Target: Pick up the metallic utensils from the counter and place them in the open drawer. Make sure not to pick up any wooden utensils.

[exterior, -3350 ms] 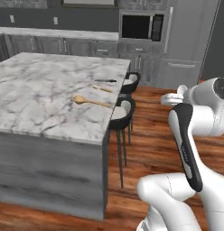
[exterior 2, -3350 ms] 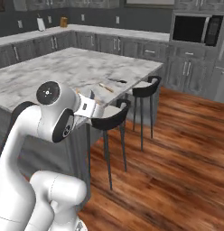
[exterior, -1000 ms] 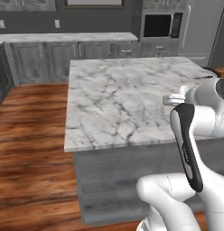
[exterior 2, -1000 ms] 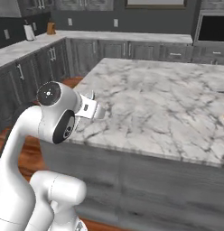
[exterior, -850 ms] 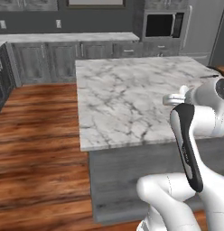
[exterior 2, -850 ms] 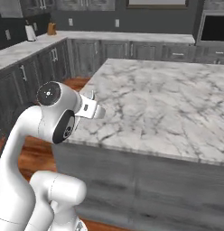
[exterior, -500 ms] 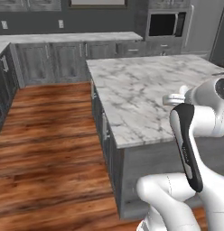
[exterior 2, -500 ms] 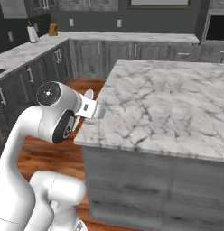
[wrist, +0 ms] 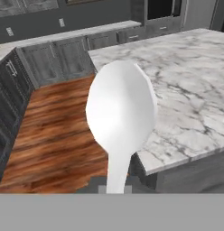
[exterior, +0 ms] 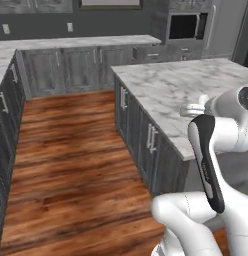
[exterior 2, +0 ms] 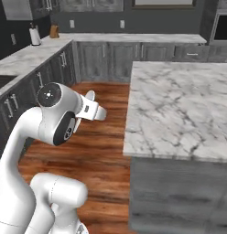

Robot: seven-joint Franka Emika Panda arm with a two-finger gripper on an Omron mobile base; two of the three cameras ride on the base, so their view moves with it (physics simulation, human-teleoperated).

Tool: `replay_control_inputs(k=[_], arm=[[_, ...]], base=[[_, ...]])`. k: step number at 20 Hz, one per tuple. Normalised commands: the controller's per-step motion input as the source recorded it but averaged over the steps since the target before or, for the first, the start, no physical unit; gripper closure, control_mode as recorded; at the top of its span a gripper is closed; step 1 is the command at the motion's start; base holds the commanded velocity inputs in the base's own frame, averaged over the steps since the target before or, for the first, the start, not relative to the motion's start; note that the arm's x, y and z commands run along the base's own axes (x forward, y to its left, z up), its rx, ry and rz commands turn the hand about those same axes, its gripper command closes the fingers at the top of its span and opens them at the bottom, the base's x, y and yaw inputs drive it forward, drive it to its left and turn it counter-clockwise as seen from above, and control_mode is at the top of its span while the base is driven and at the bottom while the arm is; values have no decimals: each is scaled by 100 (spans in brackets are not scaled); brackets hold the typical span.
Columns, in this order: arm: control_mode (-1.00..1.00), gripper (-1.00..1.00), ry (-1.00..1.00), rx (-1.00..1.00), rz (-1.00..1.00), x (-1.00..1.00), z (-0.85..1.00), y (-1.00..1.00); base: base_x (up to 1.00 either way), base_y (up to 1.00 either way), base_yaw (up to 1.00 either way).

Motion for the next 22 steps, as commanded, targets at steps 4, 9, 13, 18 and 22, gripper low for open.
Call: replay_control_inputs(k=[4, 9, 13, 18, 22], arm=[[100, 100, 0, 0, 0, 0, 0, 0], [100, 100, 0, 0, 0, 0, 0, 0], [100, 100, 0, 0, 0, 0, 0, 0], [100, 100, 0, 0, 0, 0, 0, 0], [100, 100, 0, 0, 0, 0, 0, 0]], base=[[84, 100, -23], [100, 90, -22], [100, 82, -19], [100, 53, -14], [100, 48, -13]])
